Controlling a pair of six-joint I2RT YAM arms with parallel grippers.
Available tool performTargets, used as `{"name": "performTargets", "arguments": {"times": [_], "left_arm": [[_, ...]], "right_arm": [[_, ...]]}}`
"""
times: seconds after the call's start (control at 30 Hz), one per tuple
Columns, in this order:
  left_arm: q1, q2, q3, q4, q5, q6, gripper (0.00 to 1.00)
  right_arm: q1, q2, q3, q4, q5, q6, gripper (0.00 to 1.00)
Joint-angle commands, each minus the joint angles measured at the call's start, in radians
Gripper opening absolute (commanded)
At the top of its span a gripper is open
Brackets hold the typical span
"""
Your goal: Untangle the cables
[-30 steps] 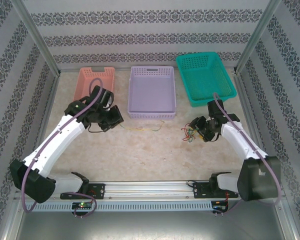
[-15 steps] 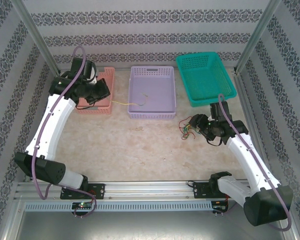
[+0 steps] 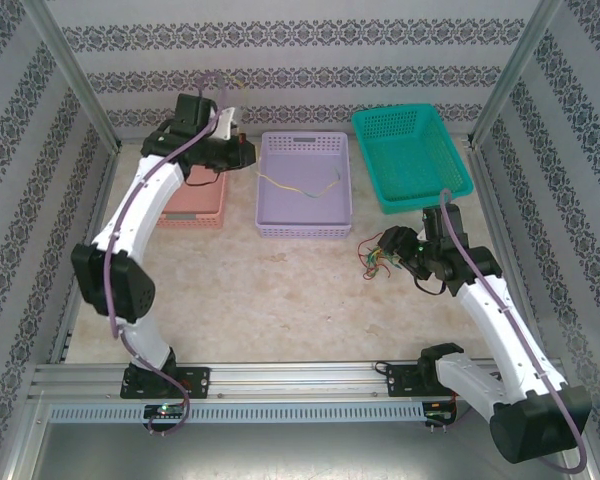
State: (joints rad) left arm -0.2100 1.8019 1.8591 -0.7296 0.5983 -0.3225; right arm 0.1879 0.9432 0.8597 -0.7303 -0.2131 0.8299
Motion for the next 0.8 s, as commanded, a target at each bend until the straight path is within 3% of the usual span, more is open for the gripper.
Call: {"name": "performTargets", "arguments": {"times": [0.0,0.13,0.3,0.53,0.77], "left_arm": [[-0.021,0.105,0.120,0.041,0.072,0.131,0.00],[-0.066,0.238,0.227,-0.019,0.032,0.235,0.00],[-0.130,0.355,0.276,-0.083,-0.149,0.340,0.00],[-0.172,0.431,0.275,-0.053,-0.363,0.369,0.00],[-0.209,0.529,0.351,-0.162,-0.416,0.445,0.00]], "right_arm": [[0.011,-0.041,-0.002,-0.019,0.025,0.001,0.66],[0.012,-0.079,-0.015,-0.043,0.038,0.019,0.66],[0.012,-0.110,-0.024,-0.057,0.040,0.044,0.66],[0.012,-0.130,-0.013,-0.091,0.036,0.047,0.66],[0.013,-0.149,-0.036,-0.111,0.029,0.054,0.66]]}}
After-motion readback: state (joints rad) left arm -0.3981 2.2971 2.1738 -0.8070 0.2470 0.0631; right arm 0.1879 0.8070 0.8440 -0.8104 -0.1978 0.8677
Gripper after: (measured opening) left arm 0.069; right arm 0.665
